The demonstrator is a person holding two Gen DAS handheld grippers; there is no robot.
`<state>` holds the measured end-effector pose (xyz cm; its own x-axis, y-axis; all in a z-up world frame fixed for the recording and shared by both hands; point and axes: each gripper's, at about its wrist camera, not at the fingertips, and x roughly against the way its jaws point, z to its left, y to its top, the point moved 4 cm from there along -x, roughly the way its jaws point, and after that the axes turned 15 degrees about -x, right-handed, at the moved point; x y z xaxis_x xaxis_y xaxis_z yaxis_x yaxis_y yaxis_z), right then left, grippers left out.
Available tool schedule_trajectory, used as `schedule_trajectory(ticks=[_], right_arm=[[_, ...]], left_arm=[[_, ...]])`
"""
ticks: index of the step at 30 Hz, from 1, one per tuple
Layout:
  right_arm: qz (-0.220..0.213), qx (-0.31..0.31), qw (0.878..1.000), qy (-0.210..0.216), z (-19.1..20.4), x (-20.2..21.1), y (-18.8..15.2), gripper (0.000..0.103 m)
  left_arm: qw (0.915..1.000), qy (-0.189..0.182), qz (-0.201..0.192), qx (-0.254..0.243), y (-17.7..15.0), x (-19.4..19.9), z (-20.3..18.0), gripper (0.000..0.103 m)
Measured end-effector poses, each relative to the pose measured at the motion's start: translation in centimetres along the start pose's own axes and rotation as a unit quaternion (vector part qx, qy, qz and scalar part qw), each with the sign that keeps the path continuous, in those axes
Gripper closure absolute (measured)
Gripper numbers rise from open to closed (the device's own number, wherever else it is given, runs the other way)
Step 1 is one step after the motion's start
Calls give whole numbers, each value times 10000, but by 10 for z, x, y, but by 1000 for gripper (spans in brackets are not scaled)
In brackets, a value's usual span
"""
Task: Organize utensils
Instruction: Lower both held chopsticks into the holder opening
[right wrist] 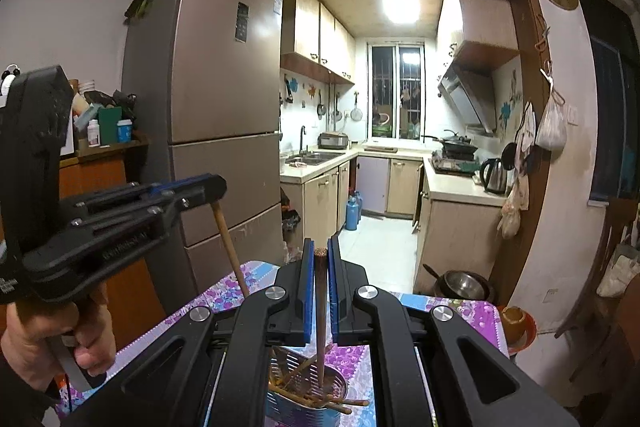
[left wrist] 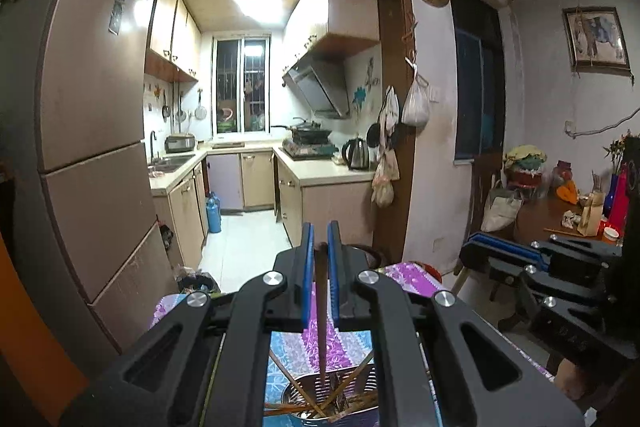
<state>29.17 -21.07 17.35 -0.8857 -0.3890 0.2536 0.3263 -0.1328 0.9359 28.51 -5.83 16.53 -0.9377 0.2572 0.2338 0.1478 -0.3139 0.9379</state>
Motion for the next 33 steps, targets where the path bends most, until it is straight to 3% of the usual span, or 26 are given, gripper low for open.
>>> schedule_trajectory(ticks=[25, 28, 29, 30, 32, 33], right_arm=[[150, -50, 9999, -30, -1, -26, -12, 95], [148, -63, 9999, -3, -2, -25, -12, 90], [108, -63, 9999, 1, -1, -23, -12, 80], [80, -68, 9999, 7, -2, -21, -11, 77], [1, -63, 10000, 14, -1, -14, -10, 75], [-52, -56, 10000, 17, 1, -9, -9, 75]], left_arm=[[9996, -54, 271, 79, -26, -26, 4, 97], [9996, -70, 254, 112, -26, -26, 4, 97], [9996, -67, 252, 120, -26, -26, 6, 95], [9996, -61, 237, 133, -26, -25, 6, 92], [9997, -39, 200, 147, -26, -22, 8, 75], [9998, -6, 163, 147, -26, -17, 9, 73]])
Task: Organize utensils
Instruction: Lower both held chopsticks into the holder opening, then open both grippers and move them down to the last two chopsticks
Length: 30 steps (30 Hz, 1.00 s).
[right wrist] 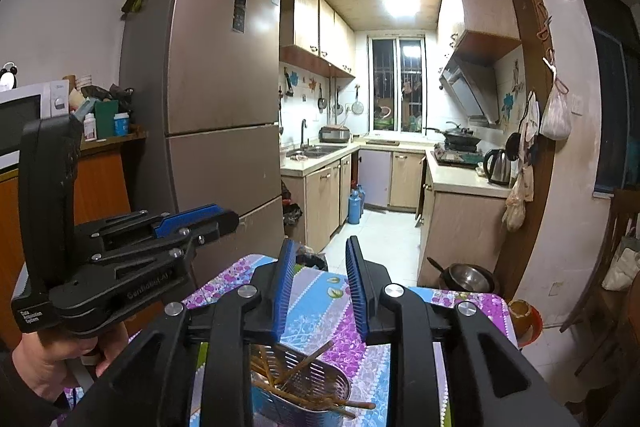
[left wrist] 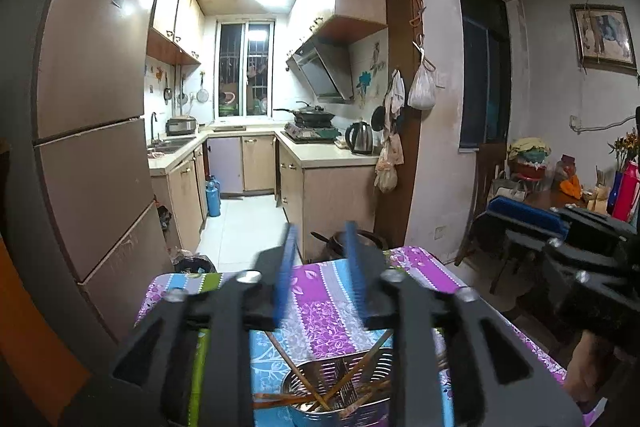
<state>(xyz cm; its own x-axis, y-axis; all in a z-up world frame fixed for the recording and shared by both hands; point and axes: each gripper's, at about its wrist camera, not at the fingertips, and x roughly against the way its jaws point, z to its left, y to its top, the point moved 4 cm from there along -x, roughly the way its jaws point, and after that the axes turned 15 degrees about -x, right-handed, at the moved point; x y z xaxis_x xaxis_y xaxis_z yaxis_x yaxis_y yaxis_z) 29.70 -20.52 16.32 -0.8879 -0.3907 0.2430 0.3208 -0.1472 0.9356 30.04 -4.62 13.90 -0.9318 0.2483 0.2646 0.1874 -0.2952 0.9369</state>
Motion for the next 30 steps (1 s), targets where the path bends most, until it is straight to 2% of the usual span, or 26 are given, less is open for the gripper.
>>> schedule_trajectory(ticks=[3, 5, 6, 9, 12, 15, 17, 18, 20, 22, 26, 30], right_arm=[[-216, 48, 9997, 44, 7, 23, 3, 74], [-396, 77, 9991, 132, 13, 47, 1, 69], [-456, 78, 9988, 170, 15, 57, -1, 68], [-614, 76, 9977, 291, 22, 94, -21, 60], [-549, -86, 9974, 468, 29, 122, -63, 53], [-188, -312, 9971, 665, 43, 133, -125, 53], [237, -439, 9954, 821, 62, 131, -180, 53], [381, -454, 9947, 839, 70, 130, -202, 53], [860, -599, 9896, 986, 90, 123, -256, 53], [1202, -613, 9850, 1073, 107, 119, -294, 53], [1550, -556, 9806, 1066, 131, 119, -350, 54], [1659, -621, 9791, 1004, 140, 119, -372, 54]], left_arm=[[9999, 50, -86, -23, -3, 20, 5, 69], [9998, 115, -146, -62, -9, 39, 10, 58], [9997, 166, -184, -71, -16, 54, 15, 56], [9990, 352, -215, -188, -50, 100, 26, 48], [9985, 485, -55, -253, -96, 140, 36, 46], [9983, 509, 248, -102, -155, 176, 43, 45], [9978, 447, 493, -19, -192, 190, 41, 45], [9965, 471, 686, 16, -220, 200, 37, 45], [9950, 420, 900, 70, -256, 212, 29, 45], [9934, 361, 1066, 239, -292, 226, 18, 45], [9927, 258, 1142, 295, -338, 249, -11, 45], [9917, 215, 1195, 415, -361, 249, -19, 46]])
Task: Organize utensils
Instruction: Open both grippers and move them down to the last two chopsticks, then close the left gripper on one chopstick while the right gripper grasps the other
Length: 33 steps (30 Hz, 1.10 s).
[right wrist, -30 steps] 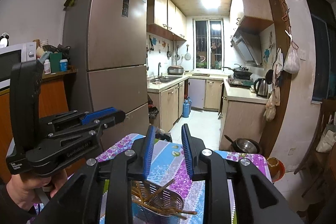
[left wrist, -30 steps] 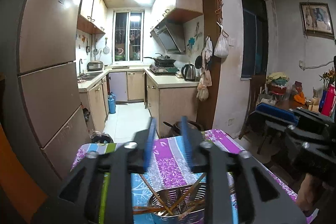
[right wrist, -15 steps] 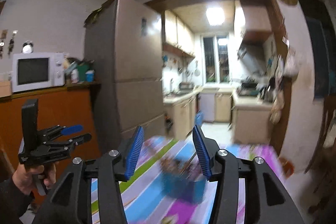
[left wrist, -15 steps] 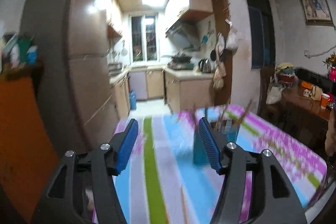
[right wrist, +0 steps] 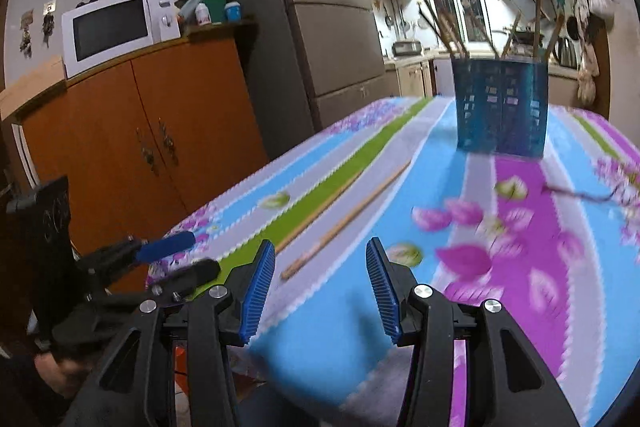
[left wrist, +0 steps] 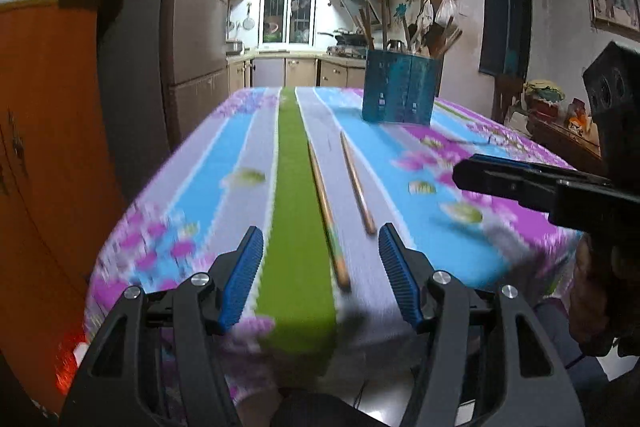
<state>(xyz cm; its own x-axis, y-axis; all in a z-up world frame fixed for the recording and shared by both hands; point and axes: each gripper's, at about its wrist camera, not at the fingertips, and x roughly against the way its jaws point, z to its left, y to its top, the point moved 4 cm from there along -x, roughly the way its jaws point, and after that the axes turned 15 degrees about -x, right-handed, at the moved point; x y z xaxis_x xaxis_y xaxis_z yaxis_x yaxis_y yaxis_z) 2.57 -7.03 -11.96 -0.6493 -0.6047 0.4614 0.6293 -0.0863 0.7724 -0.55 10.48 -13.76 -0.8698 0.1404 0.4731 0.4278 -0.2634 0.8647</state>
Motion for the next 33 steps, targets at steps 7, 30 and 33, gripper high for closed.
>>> schedule_trajectory(ticks=[7, 30, 33], right_arm=[[-32, 129, 9998, -140, 9, -7, -9, 56], [-72, 417, 9955, -849, 25, -68, -29, 86], [-137, 469, 9949, -882, 23, -65, -31, 90]], left_arm=[[9996, -103, -42, -269, -8, -14, -17, 80], [9990, 234, -127, -355, -27, -12, 2, 98], [9990, 234, -154, -341, -29, -11, 1, 98]])
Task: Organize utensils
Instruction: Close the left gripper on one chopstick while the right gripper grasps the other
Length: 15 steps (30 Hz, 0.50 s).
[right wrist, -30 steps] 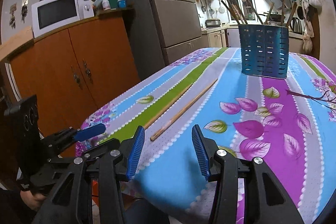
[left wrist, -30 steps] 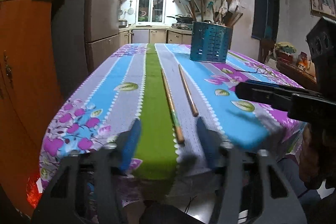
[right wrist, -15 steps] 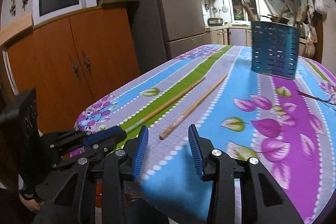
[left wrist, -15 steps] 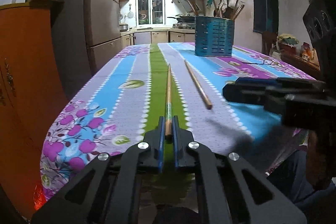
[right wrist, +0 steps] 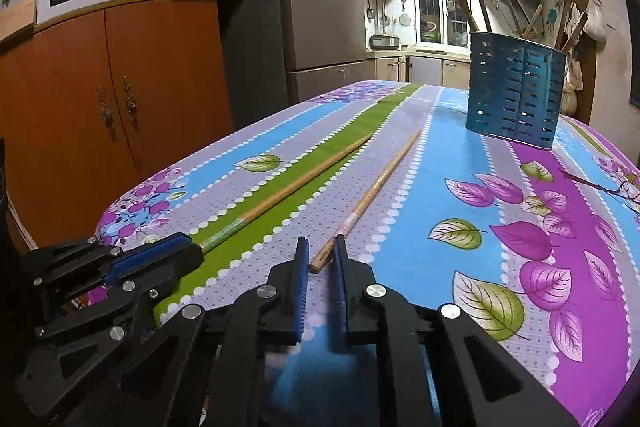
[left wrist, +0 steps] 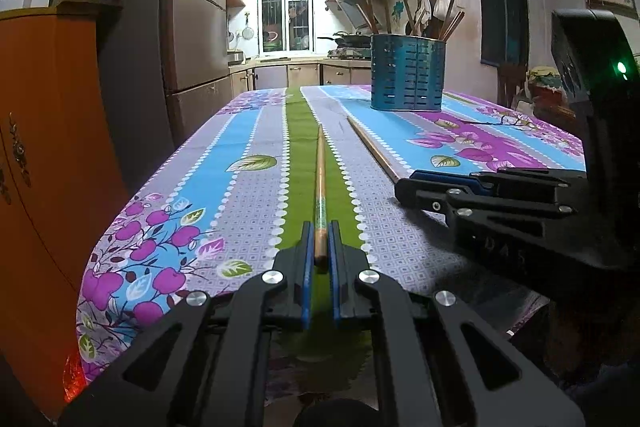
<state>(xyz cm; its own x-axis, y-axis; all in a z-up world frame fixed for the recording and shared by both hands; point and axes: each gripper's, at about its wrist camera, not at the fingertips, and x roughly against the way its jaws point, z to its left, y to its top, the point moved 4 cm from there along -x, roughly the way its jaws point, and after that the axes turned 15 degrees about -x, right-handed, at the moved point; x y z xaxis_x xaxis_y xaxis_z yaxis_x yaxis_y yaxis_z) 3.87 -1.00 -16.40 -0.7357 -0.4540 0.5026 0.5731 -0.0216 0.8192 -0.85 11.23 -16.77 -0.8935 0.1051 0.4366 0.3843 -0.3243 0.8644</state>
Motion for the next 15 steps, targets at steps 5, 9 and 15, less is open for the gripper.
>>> schedule_trajectory(ticks=[5, 9, 15], right_arm=[[-86, 74, 9999, -85, 2, 3, -3, 90], [-110, 91, 9998, -129, 3, 3, -4, 90], [-78, -12, 10000, -46, -1, 5, -4, 90]], left_arm=[[10000, 48, -36, 16, -1, 1, -3, 97], [10000, 81, -47, 13, -1, 2, -4, 95], [9995, 242, -184, -35, -3, 5, -9, 91]])
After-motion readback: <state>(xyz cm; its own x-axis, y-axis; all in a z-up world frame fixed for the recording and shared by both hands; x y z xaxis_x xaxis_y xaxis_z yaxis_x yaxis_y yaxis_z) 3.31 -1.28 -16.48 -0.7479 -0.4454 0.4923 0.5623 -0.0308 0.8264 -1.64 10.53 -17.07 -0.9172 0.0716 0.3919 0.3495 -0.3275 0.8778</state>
